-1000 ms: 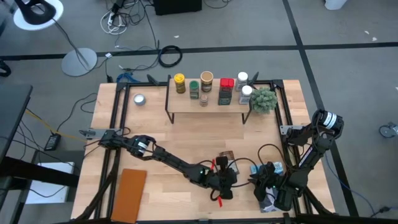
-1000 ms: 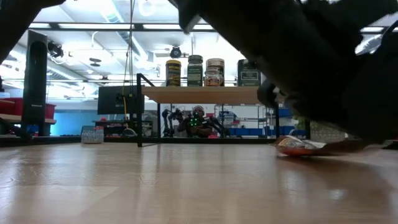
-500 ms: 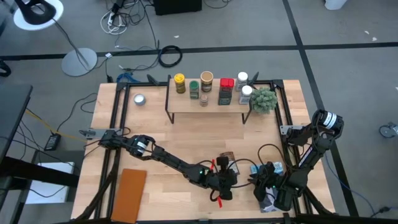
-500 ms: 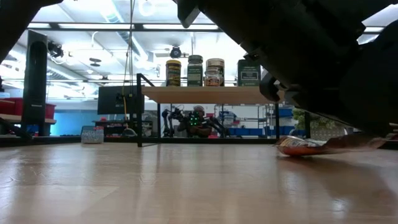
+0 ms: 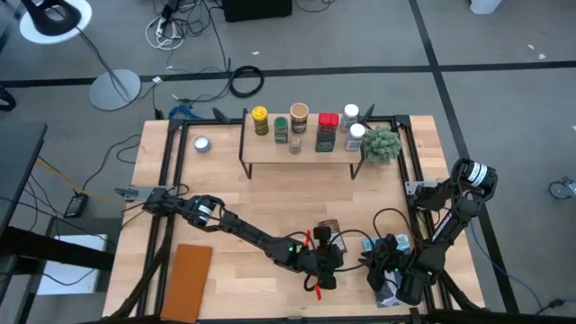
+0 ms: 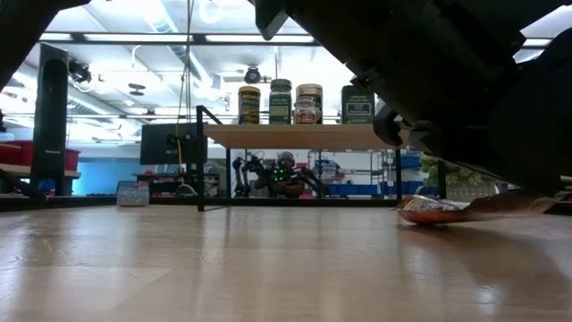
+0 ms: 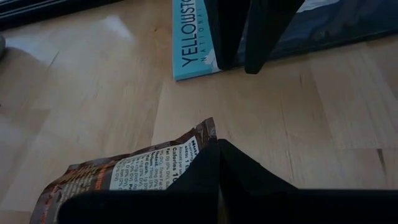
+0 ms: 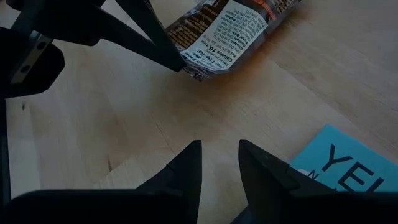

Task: Shelf spices
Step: Put the brown seasoning bag on the shelf

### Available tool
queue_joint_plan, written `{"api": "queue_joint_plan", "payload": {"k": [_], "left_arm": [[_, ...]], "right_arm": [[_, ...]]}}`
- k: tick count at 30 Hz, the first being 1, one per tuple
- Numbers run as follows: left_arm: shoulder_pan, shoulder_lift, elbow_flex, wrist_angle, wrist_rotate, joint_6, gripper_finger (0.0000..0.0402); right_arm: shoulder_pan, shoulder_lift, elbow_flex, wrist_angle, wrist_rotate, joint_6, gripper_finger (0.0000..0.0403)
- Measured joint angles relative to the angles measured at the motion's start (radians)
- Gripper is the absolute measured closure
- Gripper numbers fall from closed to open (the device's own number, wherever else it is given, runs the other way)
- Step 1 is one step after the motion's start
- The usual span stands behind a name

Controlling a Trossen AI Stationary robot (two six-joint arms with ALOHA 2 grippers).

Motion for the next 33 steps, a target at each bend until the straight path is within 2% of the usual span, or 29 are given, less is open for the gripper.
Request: {"api": "queue_joint_plan", "payload": {"k": [8, 12, 17, 28, 33], "left_arm": [[0.0, 0.0, 0.0, -0.001, 0.0, 0.0, 0.0393], [-0.001, -0.002, 0.0, -0.056, 0.003, 0.026, 0.0393], [-0.007, -0.033, 0.0, -0.121, 0.005, 0.053, 0.0393], [-0.014, -0.103, 0.001, -0.136, 0.019, 0.079, 0.0395], [-0.015, -0.116, 0.001, -0.248, 0.003, 0.078, 0.0395]], "right_arm": [[0.0, 0.0, 0.0, 0.0, 0.0, 0.0, 0.0297], [-0.001, 0.0, 0.0, 0.001, 0.001, 0.0, 0.0297], [-0.001, 0.0, 0.0, 0.002, 0.02, 0.0, 0.0297], [-0.003, 0.0, 0.0, 0.009, 0.036, -0.001, 0.0297], [-0.014, 0.0, 0.0, 0.03, 0.038, -0.001, 0.0297]]}}
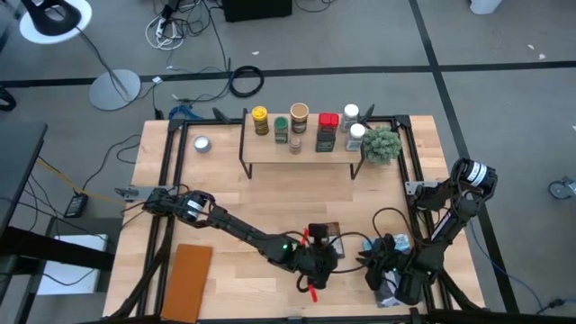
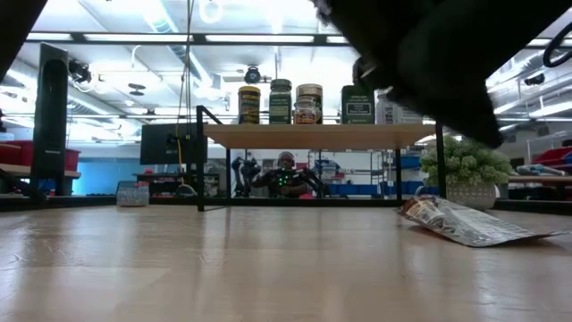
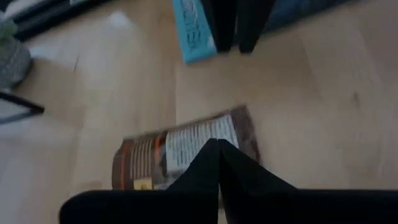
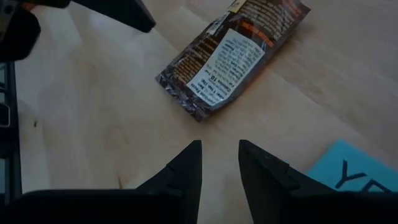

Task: Shelf spices
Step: Put the brown seasoning bag on the shelf

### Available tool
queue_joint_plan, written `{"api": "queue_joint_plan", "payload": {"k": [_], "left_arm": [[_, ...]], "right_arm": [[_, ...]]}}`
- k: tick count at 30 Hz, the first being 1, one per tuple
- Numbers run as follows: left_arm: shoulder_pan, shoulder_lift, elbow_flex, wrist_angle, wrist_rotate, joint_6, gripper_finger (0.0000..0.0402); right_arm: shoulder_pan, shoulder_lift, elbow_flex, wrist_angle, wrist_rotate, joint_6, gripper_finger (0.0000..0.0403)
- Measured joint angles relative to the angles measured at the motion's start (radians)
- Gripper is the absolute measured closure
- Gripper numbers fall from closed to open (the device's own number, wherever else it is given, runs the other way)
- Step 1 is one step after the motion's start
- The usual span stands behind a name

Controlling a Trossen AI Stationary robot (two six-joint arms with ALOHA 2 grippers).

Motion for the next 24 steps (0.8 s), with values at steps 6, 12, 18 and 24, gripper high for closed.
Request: {"api": "queue_joint_plan", "payload": {"k": [6, 12, 18, 24], "left_arm": [[-0.001, -0.008, -0.032, 0.053, 0.009, -0.031, 0.0396], [-0.001, -0.067, -0.203, 0.318, 0.166, -0.038, 0.0396], [0.024, -0.252, -0.538, 0.617, 0.288, -0.085, 0.0396], [0.043, -0.555, -0.936, 0.83, 0.287, -0.106, 0.0396]], "right_arm": [[-0.011, 0.0, 0.0, 0.026, 0.001, -0.03, 0.0297], [-0.011, 0.0, 0.0, 0.047, 0.0, -0.052, 0.0297], [-0.011, 0.0, 0.0, 0.052, 0.0, -0.052, 0.0297], [-0.012, 0.0, 0.0, 0.059, -0.002, -0.094, 0.0297]]}}
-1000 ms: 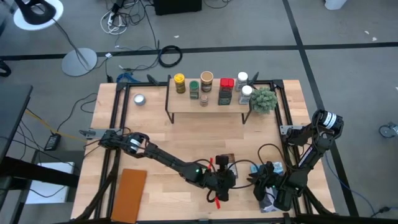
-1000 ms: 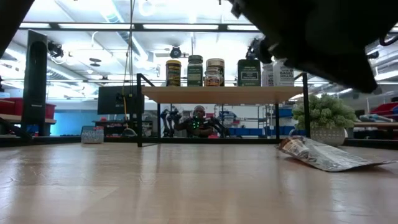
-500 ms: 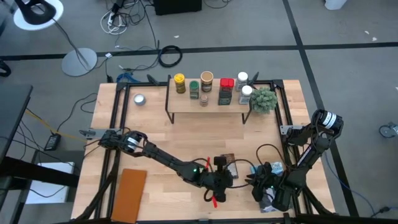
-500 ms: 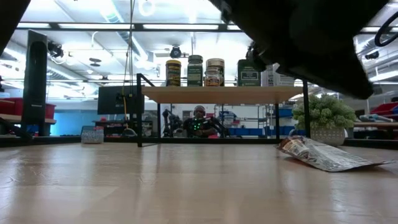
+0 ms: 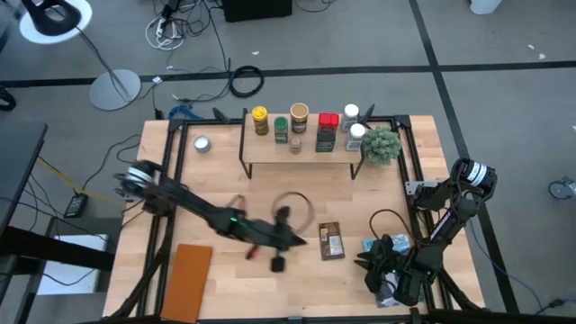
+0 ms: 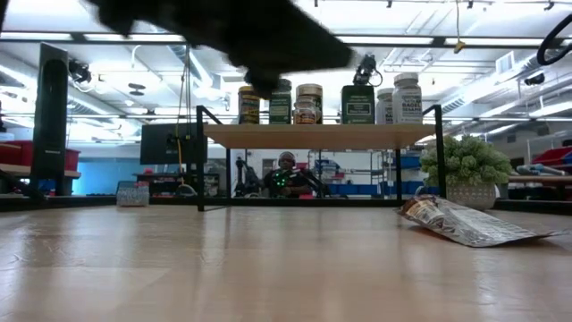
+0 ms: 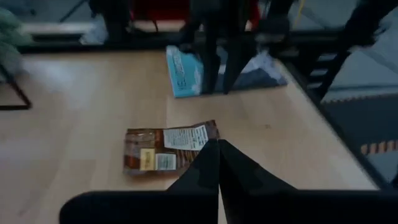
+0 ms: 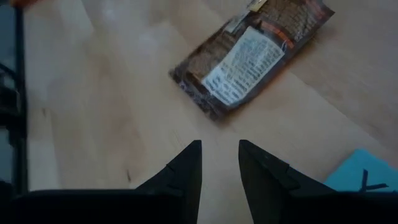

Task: Shelf spices
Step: Put the brown seasoning bag on the shelf

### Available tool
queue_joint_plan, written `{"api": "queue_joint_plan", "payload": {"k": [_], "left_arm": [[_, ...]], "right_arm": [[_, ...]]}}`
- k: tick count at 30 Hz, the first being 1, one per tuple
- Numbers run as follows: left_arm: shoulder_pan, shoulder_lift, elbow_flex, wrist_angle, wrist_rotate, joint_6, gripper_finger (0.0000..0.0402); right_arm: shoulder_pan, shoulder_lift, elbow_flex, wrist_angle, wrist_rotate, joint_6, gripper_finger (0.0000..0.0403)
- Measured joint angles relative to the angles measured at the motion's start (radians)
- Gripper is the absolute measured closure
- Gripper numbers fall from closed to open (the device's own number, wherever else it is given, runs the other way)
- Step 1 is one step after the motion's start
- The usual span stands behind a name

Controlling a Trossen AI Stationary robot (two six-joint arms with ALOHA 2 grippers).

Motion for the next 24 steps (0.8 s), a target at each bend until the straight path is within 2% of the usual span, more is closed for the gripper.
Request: {"api": "queue_joint_plan", "payload": {"k": [5, 8, 11, 13, 16, 22, 24], "left_arm": [[-0.012, -0.239, -0.269, 0.099, 0.002, -0.031, 0.0396], [-0.024, -0.337, -0.391, 0.126, 0.002, -0.084, 0.0396], [-0.029, -0.396, -0.475, 0.132, 0.003, -0.151, 0.0396], [-0.029, -0.406, -0.51, 0.131, 0.003, -0.161, 0.0396], [-0.029, -0.407, -0.544, 0.123, 0.003, -0.157, 0.0396], [-0.03, -0.407, -0.555, 0.086, 0.0, -0.155, 0.0396], [-0.03, -0.407, -0.554, 0.083, 0.001, -0.14, 0.0396]], "right_arm": [[-0.005, 0.0, 0.0, -0.001, -0.078, -0.139, 0.0297], [-0.019, 0.0, 0.0, -0.001, -0.135, -0.263, 0.0297], [-0.05, 0.0, 0.0, -0.002, -0.247, -0.381, 0.0301], [-0.075, -0.001, 0.0, -0.004, -0.314, -0.455, 0.0308], [-0.11, -0.003, 0.019, -0.042, -0.354, -0.529, 0.0326], [-0.185, 0.0, 0.16, -0.328, -0.378, -0.697, 0.0391], [-0.207, 0.0, 0.194, -0.4, -0.411, -0.757, 0.0398]]}}
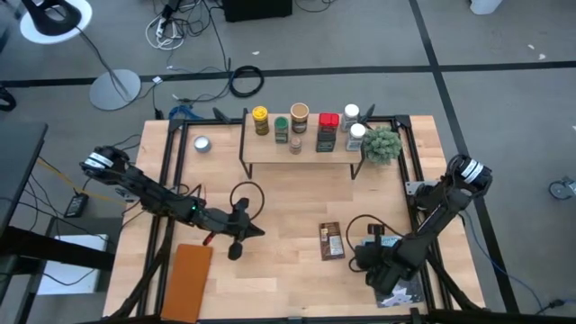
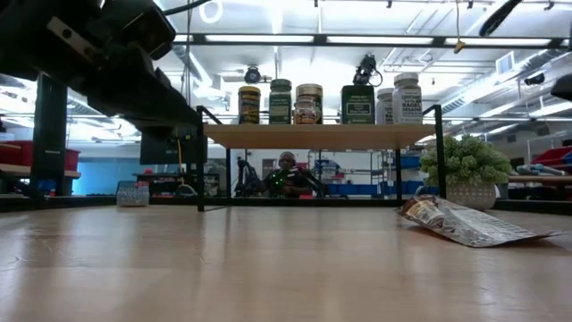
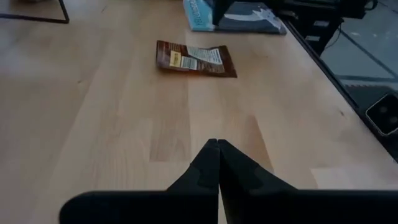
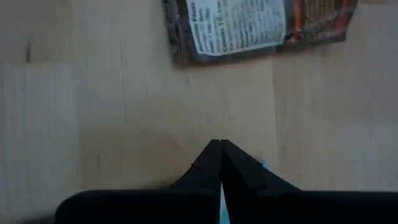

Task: Shelf spices
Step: Put the brown seasoning bag on the shelf

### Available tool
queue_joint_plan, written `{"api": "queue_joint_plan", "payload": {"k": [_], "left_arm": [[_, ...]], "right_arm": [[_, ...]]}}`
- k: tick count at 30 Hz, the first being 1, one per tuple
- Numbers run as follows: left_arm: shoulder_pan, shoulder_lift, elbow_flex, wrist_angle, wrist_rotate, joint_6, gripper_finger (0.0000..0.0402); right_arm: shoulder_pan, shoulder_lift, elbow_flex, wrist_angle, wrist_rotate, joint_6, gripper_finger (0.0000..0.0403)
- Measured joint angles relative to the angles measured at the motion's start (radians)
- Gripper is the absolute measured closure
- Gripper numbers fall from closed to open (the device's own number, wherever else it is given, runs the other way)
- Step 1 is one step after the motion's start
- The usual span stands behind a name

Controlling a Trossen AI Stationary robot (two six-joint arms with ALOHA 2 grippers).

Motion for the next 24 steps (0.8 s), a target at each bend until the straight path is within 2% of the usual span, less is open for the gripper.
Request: {"api": "queue_joint_plan", "payload": {"k": [5, 14, 20, 24], "left_arm": [[0.0, 0.0, 0.0, 0.0, 0.0, 0.019, 0.0396], [0.0, 0.0, 0.0, 0.0, 0.002, 0.018, 0.0396], [0.0, 0.0, 0.0, 0.0, 0.002, 0.018, 0.0396], [0.0, 0.001, 0.0, 0.0, 0.002, 0.018, 0.0396]], "right_arm": [[-0.051, 0.0, 0.016, 0.033, -0.034, -0.115, 0.0372], [-0.092, 0.0, 0.016, 0.054, -0.084, -0.18, 0.0309], [-0.104, 0.0, 0.016, 0.185, -0.102, -0.336, 0.0258], [-0.116, 0.001, 0.016, 0.217, -0.081, -0.47, 0.0239]]}}
